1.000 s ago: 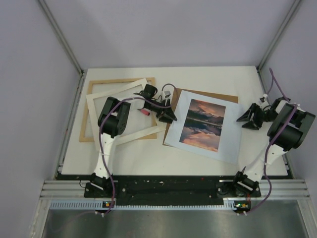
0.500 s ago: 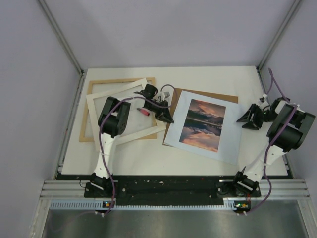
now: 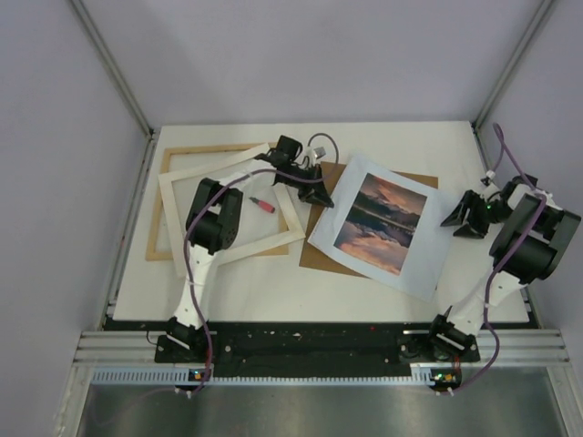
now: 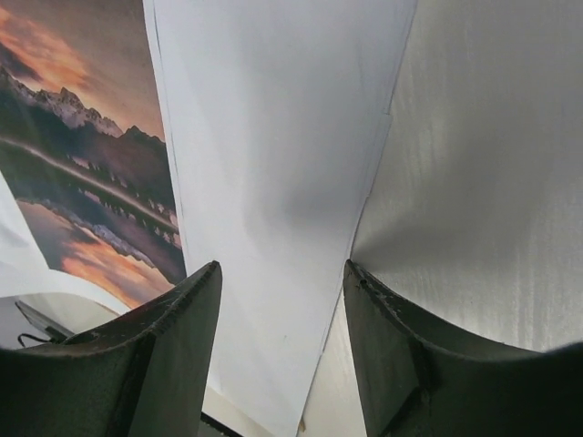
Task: Take the photo out of the frame
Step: Move the photo to the photo frame.
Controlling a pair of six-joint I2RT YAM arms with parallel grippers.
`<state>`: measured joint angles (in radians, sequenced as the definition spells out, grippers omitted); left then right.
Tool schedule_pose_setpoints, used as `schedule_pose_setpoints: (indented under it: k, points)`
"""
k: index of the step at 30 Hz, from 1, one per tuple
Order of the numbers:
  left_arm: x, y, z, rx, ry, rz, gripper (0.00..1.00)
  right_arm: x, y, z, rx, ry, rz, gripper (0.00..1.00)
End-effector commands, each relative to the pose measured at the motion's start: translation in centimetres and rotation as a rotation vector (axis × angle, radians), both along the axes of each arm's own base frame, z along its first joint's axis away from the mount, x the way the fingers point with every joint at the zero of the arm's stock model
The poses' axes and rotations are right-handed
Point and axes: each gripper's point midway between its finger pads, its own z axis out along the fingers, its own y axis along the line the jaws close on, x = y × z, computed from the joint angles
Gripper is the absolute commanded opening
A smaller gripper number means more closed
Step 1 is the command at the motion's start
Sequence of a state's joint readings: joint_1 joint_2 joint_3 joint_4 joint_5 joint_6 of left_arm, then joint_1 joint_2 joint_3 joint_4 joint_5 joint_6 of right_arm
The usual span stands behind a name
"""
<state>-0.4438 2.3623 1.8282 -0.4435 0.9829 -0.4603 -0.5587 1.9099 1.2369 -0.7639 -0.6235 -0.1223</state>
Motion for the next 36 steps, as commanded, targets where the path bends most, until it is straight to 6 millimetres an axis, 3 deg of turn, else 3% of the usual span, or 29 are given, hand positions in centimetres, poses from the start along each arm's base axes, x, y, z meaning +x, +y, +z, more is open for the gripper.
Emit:
schedule_pose_setpoints:
  k: [1,4,8,12,17,20,26,31,33,36]
  points:
    - [1.4,-2.2,5.9,-0.087,-0.103,0.005,0.00,0.8,-1.5,2.1,-0.100,-0.079,0.002,0.57]
    - [2.0,-2.1,7.7,-0.089,-0.154,0.033,0.00,0.8,-1.9,2.8,-0.123,-0.095,-0.004,0.60]
    - [2.7,-0.6,10.6,-0.080,-0.228,0.098,0.00,0.9,-2.0,3.2,-0.140,-0.106,-0.002,0.74]
    - [3.7,2.4,13.0,-0.061,-0.287,0.194,0.00,1.1,-2.3,3.7,-0.152,-0.119,-0.005,0.82]
    - [4.2,7.3,14.1,-0.028,-0.314,0.310,0.00,1.6,-2.1,4.5,-0.143,-0.147,-0.005,0.84]
    - [3.8,10.1,13.0,0.019,-0.290,0.359,0.00,1.8,-1.9,4.8,-0.131,-0.157,-0.008,0.84]
    - [3.1,14.4,8.0,0.112,-0.230,0.486,0.00,1.8,-0.1,5.6,-0.147,-0.192,0.056,0.85]
    - [3.4,17.9,5.4,0.191,-0.208,0.617,0.00,0.9,4.3,6.0,-0.146,-0.236,0.242,0.85]
    - [3.3,19.1,5.1,0.222,-0.212,0.656,0.00,-0.4,6.3,5.3,-0.167,-0.211,0.352,0.85]
    - [3.0,20.0,4.4,0.255,-0.199,0.688,0.00,-1.8,7.7,3.7,-0.195,-0.155,0.434,0.85]
